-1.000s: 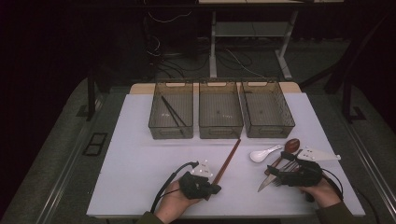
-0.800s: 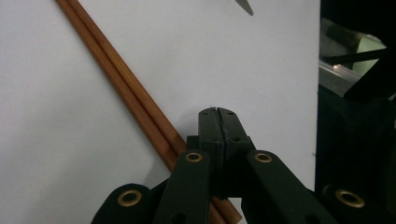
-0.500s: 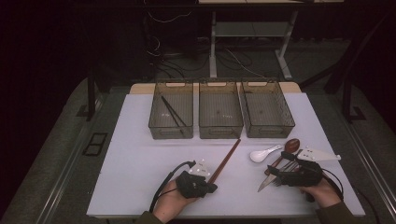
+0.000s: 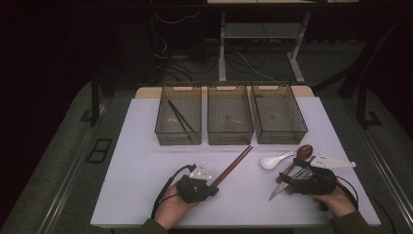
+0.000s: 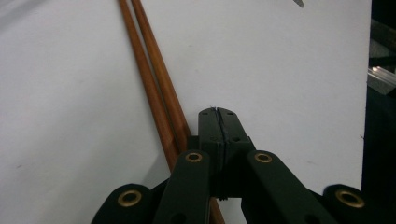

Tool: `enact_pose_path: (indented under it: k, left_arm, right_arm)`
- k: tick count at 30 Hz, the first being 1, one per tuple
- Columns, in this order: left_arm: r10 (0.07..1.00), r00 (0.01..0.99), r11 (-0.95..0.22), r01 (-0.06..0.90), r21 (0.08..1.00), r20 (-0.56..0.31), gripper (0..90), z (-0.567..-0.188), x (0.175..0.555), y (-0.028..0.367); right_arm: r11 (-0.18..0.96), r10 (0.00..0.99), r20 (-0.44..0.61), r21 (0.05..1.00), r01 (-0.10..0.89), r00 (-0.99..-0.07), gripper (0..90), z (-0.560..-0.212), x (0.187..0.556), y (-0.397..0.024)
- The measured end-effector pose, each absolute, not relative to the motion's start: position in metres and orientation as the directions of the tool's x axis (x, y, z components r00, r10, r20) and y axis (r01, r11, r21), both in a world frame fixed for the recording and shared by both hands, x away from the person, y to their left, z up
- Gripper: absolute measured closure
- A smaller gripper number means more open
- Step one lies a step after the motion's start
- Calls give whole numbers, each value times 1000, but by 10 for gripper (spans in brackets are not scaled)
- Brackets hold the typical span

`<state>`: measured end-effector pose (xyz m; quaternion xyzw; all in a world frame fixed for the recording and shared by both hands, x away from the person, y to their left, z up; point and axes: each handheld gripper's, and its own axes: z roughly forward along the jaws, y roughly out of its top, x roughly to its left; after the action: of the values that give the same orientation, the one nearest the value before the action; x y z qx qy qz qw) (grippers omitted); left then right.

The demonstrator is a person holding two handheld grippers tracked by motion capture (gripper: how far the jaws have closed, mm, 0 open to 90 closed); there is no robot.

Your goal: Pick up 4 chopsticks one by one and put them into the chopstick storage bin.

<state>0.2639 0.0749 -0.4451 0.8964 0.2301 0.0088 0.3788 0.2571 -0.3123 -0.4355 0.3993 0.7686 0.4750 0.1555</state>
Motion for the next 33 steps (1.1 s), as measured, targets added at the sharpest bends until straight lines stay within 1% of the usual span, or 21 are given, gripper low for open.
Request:
enact_pose_path:
  k: [4, 5, 13, 17, 24, 26, 29, 33]
  left_arm:
    - [443, 885, -595, 411, 691, -145, 889, -443, 267, 83]
    - [454, 877, -585, 426, 690, -157, 889, -443, 267, 84]
    - [457, 875, -583, 430, 689, -160, 880, -444, 268, 87]
    - [458, 871, -551, 433, 713, -175, 838, -439, 268, 88]
    - [504, 846, -496, 447, 744, -173, 668, -431, 281, 89]
    - [511, 844, -494, 445, 747, -165, 644, -432, 286, 88]
    - [524, 835, -479, 453, 752, -169, 636, -433, 293, 85]
    - [544, 823, -466, 459, 756, -164, 659, -436, 303, 75]
  right_arm:
    - [230, 761, 140, 854, 466, -633, 175, -435, 257, -312]
    - [230, 762, 140, 854, 466, -633, 175, -436, 257, -312]
    - [232, 761, 138, 855, 464, -634, 175, -435, 257, -312]
    - [232, 761, 137, 855, 464, -634, 175, -435, 257, -312]
    - [231, 764, 139, 853, 468, -630, 175, -436, 257, -312]
    - [232, 763, 137, 854, 466, -631, 175, -436, 257, -312]
    - [232, 765, 136, 854, 466, -630, 175, -436, 258, -312]
    - [235, 765, 133, 853, 466, -630, 175, -436, 257, -312]
